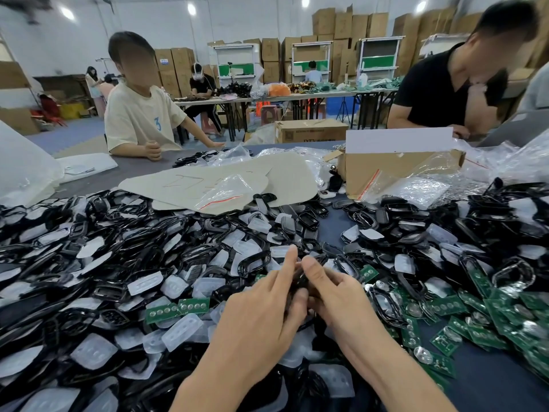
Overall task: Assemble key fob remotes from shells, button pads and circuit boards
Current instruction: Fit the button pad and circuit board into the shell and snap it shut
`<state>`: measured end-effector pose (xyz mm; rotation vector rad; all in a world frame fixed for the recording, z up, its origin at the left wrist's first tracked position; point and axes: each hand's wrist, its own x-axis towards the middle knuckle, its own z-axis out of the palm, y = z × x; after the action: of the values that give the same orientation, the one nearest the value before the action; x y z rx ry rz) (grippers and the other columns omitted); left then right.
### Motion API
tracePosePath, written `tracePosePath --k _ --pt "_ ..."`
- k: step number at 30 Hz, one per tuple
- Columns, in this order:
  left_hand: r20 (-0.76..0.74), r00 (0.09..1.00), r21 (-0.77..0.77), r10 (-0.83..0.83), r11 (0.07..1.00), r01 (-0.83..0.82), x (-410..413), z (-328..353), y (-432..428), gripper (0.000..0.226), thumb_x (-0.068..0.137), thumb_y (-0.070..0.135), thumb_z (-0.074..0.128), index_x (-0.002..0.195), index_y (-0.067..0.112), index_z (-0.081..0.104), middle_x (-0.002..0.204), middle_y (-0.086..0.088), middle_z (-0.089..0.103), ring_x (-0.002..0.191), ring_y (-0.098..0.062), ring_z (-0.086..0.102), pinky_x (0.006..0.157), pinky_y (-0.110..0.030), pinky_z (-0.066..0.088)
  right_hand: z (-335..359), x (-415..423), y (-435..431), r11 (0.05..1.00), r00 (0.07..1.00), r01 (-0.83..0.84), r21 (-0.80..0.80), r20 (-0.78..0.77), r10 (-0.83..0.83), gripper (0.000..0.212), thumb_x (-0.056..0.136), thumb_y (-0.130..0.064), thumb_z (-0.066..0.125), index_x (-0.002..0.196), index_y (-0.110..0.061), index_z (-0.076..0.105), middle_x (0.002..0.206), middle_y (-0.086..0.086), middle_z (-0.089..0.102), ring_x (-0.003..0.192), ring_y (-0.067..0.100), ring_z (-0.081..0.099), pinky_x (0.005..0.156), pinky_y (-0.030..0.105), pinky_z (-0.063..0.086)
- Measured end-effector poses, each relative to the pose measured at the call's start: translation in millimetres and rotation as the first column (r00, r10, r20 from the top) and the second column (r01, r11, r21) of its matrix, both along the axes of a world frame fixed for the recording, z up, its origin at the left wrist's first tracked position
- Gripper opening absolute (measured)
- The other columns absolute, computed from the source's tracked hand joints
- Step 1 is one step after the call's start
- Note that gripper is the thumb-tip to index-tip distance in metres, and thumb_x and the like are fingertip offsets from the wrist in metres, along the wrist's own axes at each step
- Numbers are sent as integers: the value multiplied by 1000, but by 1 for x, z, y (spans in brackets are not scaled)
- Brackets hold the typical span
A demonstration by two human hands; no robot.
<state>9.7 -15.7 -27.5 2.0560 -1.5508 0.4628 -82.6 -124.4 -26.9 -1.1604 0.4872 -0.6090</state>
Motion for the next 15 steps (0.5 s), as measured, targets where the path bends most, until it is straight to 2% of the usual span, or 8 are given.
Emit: tracePosePath --k 2,4,6,8,11,13,15 --pt "32 999 -117 13 993 -10 3 -1 -3 51 101 47 39 144 21 47 100 10 64 75 -6 64 48 -23 50 0 0 -1 994 998 2 110 62 -8 47 70 -55 76 89 -13 82 89 11 77 78 19 71 72 26 61" --pt "23 999 -234 -40 971 45 4 -6 -7 36 101 43 47 131 25 53 106 12 61 89 -5 63 59 -21 54 -1 0 -1 978 993 -8 207 118 -17 42 73 -50 76 84 -10 82 82 11 74 74 17 69 71 25 60" --pt "-15 995 -312 -100 946 90 3 -10 -10 25 101 38 50 122 26 56 111 14 59 99 -4 61 74 -19 53 -1 0 2 963 989 -22 269 144 -18 38 75 -46 76 81 -9 82 84 12 73 76 18 70 70 24 59" --pt "-84 988 -358 -128 929 90 0 -12 -13 21 101 38 51 117 27 59 111 16 58 102 -3 60 82 -17 50 0 1 5 959 990 -27 284 143 -15 37 76 -45 75 79 -8 81 86 15 72 77 20 71 70 23 58" --pt "-181 969 -407 -167 910 80 -2 -14 -13 17 98 35 54 113 29 60 108 19 55 101 -3 59 85 -15 48 2 1 7 957 989 -36 287 149 -7 45 74 -46 75 84 -2 80 91 21 70 79 22 71 71 25 59" --pt "-178 969 -423 -169 903 80 -3 -15 -13 17 97 32 55 112 28 61 107 19 54 99 -4 59 85 -15 48 1 0 7 957 988 -51 287 151 8 55 74 -48 74 91 4 77 97 23 70 85 24 70 74 26 60" --pt "-158 973 -431 -168 898 85 -4 -16 -13 18 98 29 54 112 24 63 106 15 55 97 -6 60 83 -18 50 1 0 8 955 989 -60 290 149 17 56 74 -48 73 94 4 78 99 21 72 87 24 70 76 26 60"
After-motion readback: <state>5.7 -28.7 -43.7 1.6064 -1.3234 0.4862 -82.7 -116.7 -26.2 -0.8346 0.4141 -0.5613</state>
